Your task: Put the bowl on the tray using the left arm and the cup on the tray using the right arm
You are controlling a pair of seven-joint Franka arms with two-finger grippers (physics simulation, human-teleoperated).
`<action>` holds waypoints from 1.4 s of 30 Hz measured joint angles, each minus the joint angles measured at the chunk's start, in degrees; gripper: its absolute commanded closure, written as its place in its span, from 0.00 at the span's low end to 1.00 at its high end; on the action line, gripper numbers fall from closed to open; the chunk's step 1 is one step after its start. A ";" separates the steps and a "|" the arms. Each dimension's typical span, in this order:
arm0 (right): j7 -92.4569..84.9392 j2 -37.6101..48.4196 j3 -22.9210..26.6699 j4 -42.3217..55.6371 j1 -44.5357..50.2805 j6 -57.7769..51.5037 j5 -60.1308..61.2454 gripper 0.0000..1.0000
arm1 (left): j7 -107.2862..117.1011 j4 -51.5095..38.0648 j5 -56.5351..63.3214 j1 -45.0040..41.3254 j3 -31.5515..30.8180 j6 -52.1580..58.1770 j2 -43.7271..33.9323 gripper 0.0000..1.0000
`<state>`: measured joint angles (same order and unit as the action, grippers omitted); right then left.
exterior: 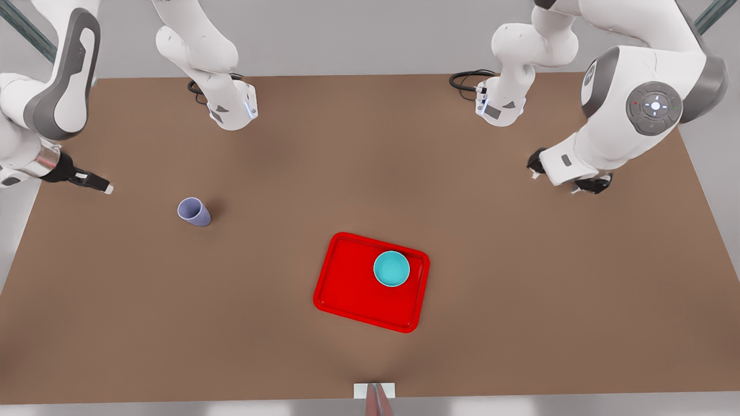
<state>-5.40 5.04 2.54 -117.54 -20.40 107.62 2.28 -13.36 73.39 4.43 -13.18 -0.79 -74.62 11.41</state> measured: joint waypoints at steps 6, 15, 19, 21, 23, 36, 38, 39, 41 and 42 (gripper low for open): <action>-0.05 -7.18 -2.09 -5.35 6.98 14.06 0.39 0.00 | -0.13 -0.35 3.49 -0.03 0.57 0.22 1.50 0.00; 0.56 -16.79 -4.57 -5.61 5.15 20.28 0.44 0.00 | -0.35 -0.17 3.98 0.01 0.62 1.05 1.42 0.00; 0.56 -10.97 -5.00 -11.34 5.28 19.80 0.44 0.00 | -0.36 -0.08 4.00 0.00 0.79 1.05 1.43 0.00; 0.48 -9.87 -5.00 -13.31 5.23 20.53 0.44 0.00 | -0.27 -0.05 4.01 0.02 0.79 1.05 1.50 0.00; 0.47 -9.59 -5.08 -14.29 4.97 21.25 0.44 0.00 | -0.09 -0.01 4.01 0.01 0.79 1.13 1.43 0.00; 0.56 -12.34 -7.81 -19.37 1.70 23.87 0.79 0.08 | -0.18 -0.08 4.07 0.05 0.79 1.23 1.92 0.00; 0.36 -13.30 -7.81 -19.14 1.66 23.95 0.88 0.25 | -0.25 -0.08 4.08 -0.01 0.79 1.23 1.89 0.00; 0.17 -13.47 -7.81 -19.14 1.73 23.90 0.82 0.54 | -0.26 -0.08 4.10 0.07 0.79 1.23 1.87 0.00; -0.14 -13.56 -7.81 -19.18 1.85 23.87 0.72 0.79 | -0.26 -0.08 4.12 -0.04 0.79 1.31 1.86 0.00; -0.14 -13.66 -7.81 -19.17 1.87 23.87 0.70 0.79 | -0.27 -0.08 4.14 0.07 0.79 1.32 1.86 0.00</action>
<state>-5.53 -8.62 -5.27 -136.70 -18.53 131.49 2.98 -13.63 73.30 8.56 -13.11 0.00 -73.30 13.28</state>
